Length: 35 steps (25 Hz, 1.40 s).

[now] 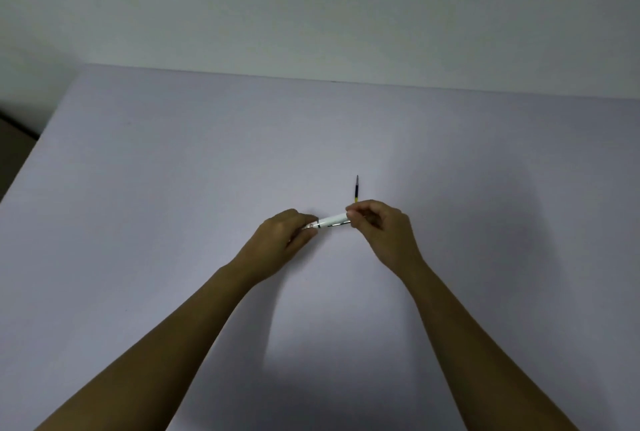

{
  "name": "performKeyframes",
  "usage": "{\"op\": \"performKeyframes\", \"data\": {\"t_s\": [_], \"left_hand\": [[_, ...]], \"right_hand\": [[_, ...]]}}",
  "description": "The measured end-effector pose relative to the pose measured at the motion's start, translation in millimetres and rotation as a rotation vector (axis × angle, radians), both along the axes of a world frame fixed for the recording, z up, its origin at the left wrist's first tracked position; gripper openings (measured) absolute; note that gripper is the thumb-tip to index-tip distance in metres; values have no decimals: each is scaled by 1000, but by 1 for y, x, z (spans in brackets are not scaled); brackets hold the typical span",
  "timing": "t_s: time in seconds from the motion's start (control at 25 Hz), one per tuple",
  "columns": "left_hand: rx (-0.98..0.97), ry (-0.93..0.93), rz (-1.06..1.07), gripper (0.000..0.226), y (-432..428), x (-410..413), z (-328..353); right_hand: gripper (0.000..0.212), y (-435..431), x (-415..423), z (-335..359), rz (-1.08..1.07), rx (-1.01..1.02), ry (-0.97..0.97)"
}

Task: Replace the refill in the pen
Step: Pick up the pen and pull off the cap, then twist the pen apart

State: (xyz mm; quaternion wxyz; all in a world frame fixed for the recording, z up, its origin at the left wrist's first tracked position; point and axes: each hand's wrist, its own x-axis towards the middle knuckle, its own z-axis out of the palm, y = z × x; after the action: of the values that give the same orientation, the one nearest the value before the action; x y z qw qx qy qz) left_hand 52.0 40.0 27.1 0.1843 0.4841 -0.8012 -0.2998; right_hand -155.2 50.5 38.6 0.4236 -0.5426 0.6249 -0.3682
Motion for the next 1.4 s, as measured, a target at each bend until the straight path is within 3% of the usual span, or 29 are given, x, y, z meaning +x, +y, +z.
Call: {"op": "performKeyframes", "data": {"t_s": [0.2,0.4,0.6,0.8,0.88,1.04,1.28,1.4], "left_hand": [[-62,5,92,20,6,-8,6],[-242,-93,194,22,10,-13,12],[-232,-114,213,18,10,-13,8],[-70,-94,179,34,11,-1,-6],[-28,-82,140,38,12,3,-13],[2,-61,196,40,15,-3,-19],[27,-31,192,35,14,-15,-15],[61,17,246,20,11,-15,-15]], "right_hand": [[12,2,1,4,-22,-3,-58],[20,12,1,1,-44,38,-122],[15,11,0,-5,-65,68,-156],[11,10,-17,-21,-203,129,-272],[7,8,-29,-32,-211,174,-140],[20,1,-34,-51,-95,240,165],[24,-12,-34,-55,-83,238,243],[27,-8,-33,-57,-70,236,257]]}}
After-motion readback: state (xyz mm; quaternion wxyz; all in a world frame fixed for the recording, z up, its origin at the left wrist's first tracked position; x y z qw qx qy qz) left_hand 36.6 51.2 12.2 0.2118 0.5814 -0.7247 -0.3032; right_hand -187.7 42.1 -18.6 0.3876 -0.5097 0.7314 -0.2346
